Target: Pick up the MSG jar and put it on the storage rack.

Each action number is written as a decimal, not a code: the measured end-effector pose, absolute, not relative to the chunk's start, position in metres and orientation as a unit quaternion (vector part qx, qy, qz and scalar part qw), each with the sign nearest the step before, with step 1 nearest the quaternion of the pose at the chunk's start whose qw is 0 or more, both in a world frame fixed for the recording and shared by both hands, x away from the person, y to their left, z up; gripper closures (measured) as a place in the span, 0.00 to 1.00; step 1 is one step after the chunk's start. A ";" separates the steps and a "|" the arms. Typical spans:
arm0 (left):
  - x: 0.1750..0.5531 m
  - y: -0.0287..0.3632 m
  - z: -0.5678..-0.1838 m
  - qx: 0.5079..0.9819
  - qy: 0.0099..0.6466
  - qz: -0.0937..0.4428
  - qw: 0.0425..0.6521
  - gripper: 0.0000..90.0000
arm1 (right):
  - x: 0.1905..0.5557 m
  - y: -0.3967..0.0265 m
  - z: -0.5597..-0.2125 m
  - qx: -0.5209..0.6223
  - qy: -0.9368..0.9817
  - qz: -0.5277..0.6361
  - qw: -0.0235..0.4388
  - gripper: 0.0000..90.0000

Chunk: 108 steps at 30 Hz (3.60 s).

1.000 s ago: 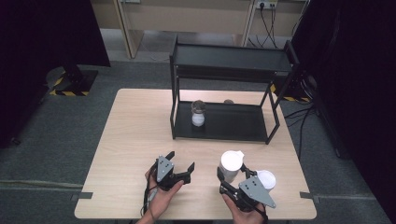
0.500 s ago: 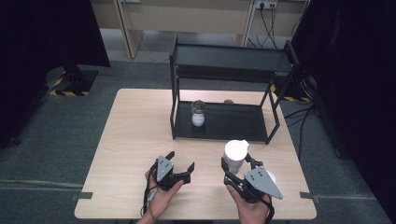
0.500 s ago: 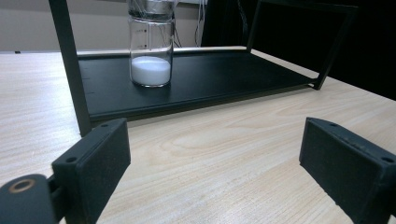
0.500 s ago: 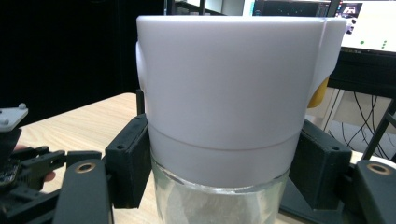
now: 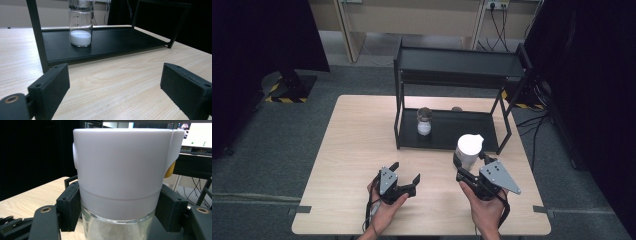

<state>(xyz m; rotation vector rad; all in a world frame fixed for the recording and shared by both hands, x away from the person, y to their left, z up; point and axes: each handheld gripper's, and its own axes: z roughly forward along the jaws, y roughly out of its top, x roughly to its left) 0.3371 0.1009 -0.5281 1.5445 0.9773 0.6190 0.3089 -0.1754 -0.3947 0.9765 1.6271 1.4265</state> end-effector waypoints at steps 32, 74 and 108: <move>0.338 0.101 -0.528 0.658 0.418 0.261 0.569 0.09 | 0.359 -0.163 -0.371 0.399 0.630 0.552 0.374 0.34; 0.338 0.101 -0.528 0.659 0.418 0.262 0.569 0.10 | 0.411 -0.144 -0.360 0.437 0.625 0.530 0.372 0.34; 0.338 0.101 -0.528 0.659 0.418 0.260 0.568 0.10 | 0.461 -0.141 -0.378 0.478 0.625 0.498 0.364 0.34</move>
